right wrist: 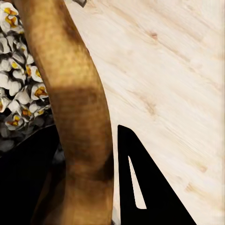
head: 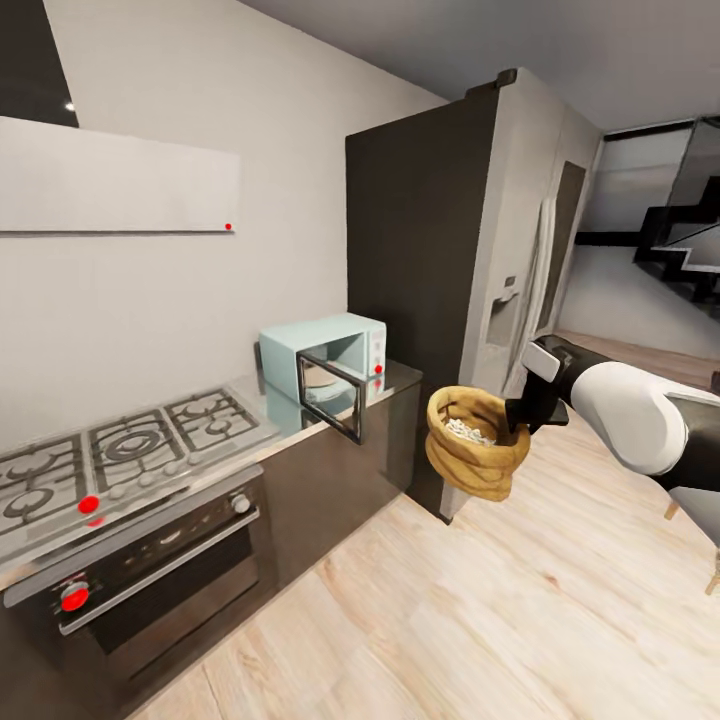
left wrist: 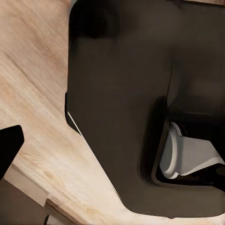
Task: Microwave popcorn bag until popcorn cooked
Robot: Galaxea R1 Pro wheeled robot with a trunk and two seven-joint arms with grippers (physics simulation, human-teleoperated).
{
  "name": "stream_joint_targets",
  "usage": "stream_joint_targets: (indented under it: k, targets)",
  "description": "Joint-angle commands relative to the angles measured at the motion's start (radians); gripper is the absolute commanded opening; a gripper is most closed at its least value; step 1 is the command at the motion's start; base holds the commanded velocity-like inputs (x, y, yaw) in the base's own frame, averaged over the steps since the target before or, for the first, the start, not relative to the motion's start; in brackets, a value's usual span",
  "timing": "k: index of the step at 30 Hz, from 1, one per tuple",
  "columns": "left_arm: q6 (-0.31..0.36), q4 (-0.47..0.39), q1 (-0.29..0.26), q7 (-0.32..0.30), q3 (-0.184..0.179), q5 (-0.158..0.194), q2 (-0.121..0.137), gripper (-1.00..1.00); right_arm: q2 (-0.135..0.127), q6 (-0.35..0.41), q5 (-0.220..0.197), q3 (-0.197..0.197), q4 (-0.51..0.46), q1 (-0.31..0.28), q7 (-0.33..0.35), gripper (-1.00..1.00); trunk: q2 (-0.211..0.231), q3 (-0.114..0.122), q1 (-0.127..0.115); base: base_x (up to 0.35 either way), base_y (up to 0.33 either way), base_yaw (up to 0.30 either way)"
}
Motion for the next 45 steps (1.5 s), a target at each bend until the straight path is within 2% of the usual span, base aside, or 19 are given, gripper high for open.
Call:
stream_joint_targets:
  k: [1,18,21,23,25,27,30,45]
  targets:
    - [-0.001,-0.001,0.000,0.000,0.007,0.001,0.000,1.00,-0.001,-0.001,-0.004,-0.008,0.002,-0.001,-0.010,-1.00,-0.002,-0.002,0.001,0.237,-0.268,0.042]
    - [-0.001,-0.001,0.000,0.000,0.006,0.001,0.000,1.00,-0.001,-0.002,-0.004,-0.009,0.003,-0.001,-0.010,-1.00,-0.002,-0.002,0.001,0.241,-0.267,0.168]
    - [-0.006,-0.001,0.000,0.001,0.008,0.001,0.014,1.00,-0.001,-0.002,-0.004,-0.008,0.002,-0.001,-0.010,-1.00,-0.002,-0.002,0.001,0.241,-0.267,0.199]
    - [-0.005,-0.001,0.000,0.002,0.010,0.001,0.039,1.00,-0.001,-0.002,-0.004,-0.008,0.002,-0.001,-0.010,-1.00,-0.002,-0.002,0.001,0.241,-0.267,0.164]
    - [0.002,0.001,0.000,0.003,0.016,0.002,0.076,1.00,-0.001,-0.002,-0.004,-0.009,0.002,-0.001,-0.009,-1.00,-0.002,-0.002,0.001,0.241,-0.267,0.144]
    - [0.008,0.002,0.000,0.003,0.031,0.002,0.091,1.00,-0.001,-0.002,-0.004,-0.009,0.002,0.000,-0.010,-1.00,-0.002,-0.002,0.001,0.241,-0.267,0.136]
    - [0.011,0.003,0.000,0.003,0.036,0.002,0.104,1.00,-0.001,-0.002,-0.004,-0.009,0.003,0.001,-0.010,-1.00,-0.002,-0.002,0.001,0.242,-0.266,0.139]
    - [0.018,0.005,0.000,0.002,0.035,0.002,0.104,1.00,-0.001,-0.002,-0.004,-0.009,0.002,0.006,-0.009,-1.00,-0.002,-0.002,0.001,0.217,-0.237,0.238]
